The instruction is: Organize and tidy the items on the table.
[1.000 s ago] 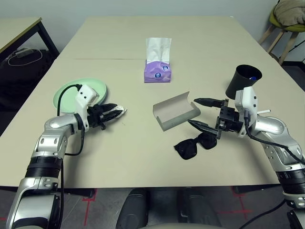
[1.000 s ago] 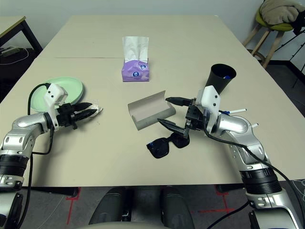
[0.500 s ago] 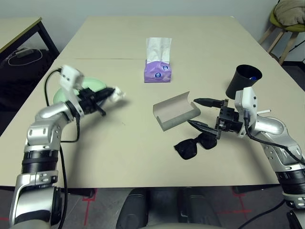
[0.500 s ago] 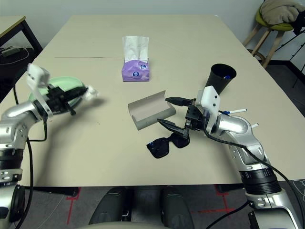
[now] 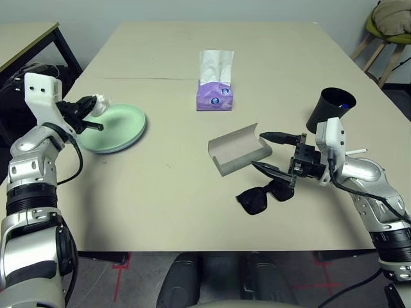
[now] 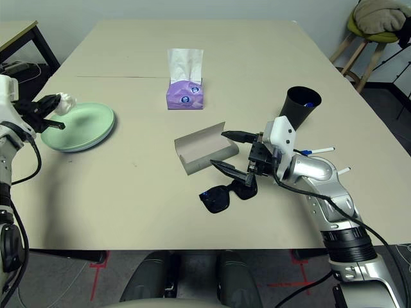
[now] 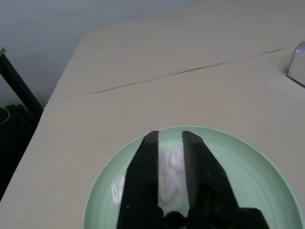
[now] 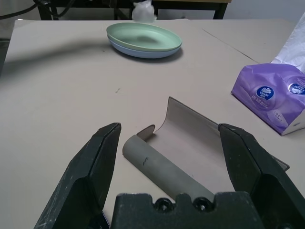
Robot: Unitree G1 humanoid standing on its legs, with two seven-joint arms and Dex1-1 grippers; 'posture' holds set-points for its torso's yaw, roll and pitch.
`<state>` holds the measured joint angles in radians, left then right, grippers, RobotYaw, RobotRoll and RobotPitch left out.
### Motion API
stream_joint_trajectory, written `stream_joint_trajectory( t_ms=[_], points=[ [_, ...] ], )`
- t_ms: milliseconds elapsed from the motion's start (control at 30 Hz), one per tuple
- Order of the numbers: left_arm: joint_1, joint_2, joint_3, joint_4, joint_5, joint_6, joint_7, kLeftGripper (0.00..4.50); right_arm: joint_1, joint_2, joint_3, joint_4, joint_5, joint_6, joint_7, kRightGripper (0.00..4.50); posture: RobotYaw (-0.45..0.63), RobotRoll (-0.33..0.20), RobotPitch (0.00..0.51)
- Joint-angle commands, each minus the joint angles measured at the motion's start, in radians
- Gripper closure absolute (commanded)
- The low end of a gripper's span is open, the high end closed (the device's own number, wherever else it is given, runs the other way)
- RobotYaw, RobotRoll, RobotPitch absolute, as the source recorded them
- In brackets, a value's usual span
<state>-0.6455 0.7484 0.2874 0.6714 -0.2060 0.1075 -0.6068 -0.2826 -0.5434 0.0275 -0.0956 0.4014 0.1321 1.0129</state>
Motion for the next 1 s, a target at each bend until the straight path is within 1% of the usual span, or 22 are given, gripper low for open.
stream_joint_trajectory(
  t_ms=[33,67,100,233,400,533,633,733,900,1000],
  points=[
    [0.010,-0.010,-0.014,-0.003,-0.004,-0.013,-0.032,2.38,0.013,-0.011,-0.011,-0.013,0.002,-0.003,0.001,0.00,0.07,0.000,0.110],
    [0.010,-0.013,-0.012,-0.007,-0.009,-0.013,-0.039,2.06,0.013,-0.012,-0.012,-0.014,0.002,-0.002,0.001,0.00,0.07,0.000,0.111],
    [0.009,-0.015,-0.011,-0.010,-0.014,-0.012,-0.046,1.60,0.013,-0.012,-0.013,-0.014,0.003,-0.001,0.000,0.00,0.07,0.000,0.111],
    [0.006,-0.025,0.006,-0.038,-0.055,-0.015,-0.092,0.08,0.011,-0.012,-0.013,-0.016,0.003,0.002,-0.003,0.00,0.07,0.000,0.111],
    [0.019,-0.052,0.034,-0.111,-0.151,0.007,-0.192,0.03,0.009,-0.010,-0.015,-0.013,0.004,0.005,-0.010,0.00,0.08,0.000,0.116],
    [0.052,-0.045,-0.026,-0.090,-0.143,-0.008,-0.339,0.03,0.000,-0.002,-0.016,0.002,0.002,0.006,-0.023,0.00,0.08,0.000,0.122],
    [0.032,-0.051,-0.050,-0.036,-0.139,-0.033,-0.415,0.03,-0.003,-0.001,-0.015,0.005,0.004,0.006,-0.025,0.00,0.08,0.000,0.128],
    [0.004,-0.057,-0.070,-0.021,-0.158,0.000,-0.486,0.03,0.002,-0.009,-0.021,0.012,0.006,0.001,-0.019,0.00,0.08,0.000,0.132],
    [-0.025,-0.071,-0.094,-0.023,-0.151,0.025,-0.524,0.03,0.012,-0.027,-0.036,0.024,0.007,-0.006,-0.009,0.00,0.07,0.000,0.143],
    [-0.015,-0.081,-0.117,-0.054,-0.146,0.026,-0.558,0.03,0.015,-0.040,-0.048,0.033,0.007,-0.006,-0.007,0.00,0.07,0.000,0.149]
  ],
)
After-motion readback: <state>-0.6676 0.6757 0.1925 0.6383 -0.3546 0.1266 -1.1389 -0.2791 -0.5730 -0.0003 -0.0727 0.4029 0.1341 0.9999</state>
